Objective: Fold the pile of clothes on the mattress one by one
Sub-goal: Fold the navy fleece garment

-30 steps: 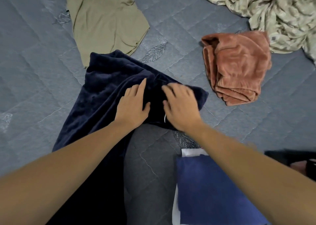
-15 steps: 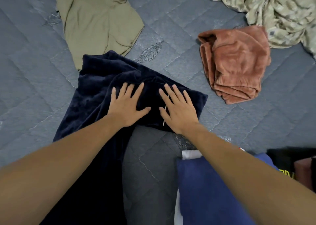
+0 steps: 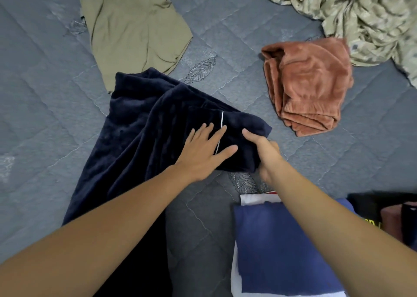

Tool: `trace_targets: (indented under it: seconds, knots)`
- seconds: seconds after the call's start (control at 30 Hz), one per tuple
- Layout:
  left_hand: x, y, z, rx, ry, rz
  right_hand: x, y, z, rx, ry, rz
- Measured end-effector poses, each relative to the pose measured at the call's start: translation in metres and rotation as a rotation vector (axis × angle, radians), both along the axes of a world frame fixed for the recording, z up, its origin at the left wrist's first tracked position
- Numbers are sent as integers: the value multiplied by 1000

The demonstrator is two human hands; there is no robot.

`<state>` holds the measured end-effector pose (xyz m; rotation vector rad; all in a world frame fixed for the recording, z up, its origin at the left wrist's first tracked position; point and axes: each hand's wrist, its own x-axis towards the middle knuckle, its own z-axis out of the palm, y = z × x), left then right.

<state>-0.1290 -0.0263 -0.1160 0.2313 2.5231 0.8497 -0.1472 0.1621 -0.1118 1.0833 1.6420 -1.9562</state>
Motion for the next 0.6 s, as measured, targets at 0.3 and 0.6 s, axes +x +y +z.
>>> trace_targets:
  seconds: [0.3, 0.6]
  knots:
    - [-18, -57, 74, 1040, -342, 557, -14, -91, 72, -90, 358, 202]
    - [-37, -197, 72, 730, -218, 894, -28, -209, 73, 517, 759, 625]
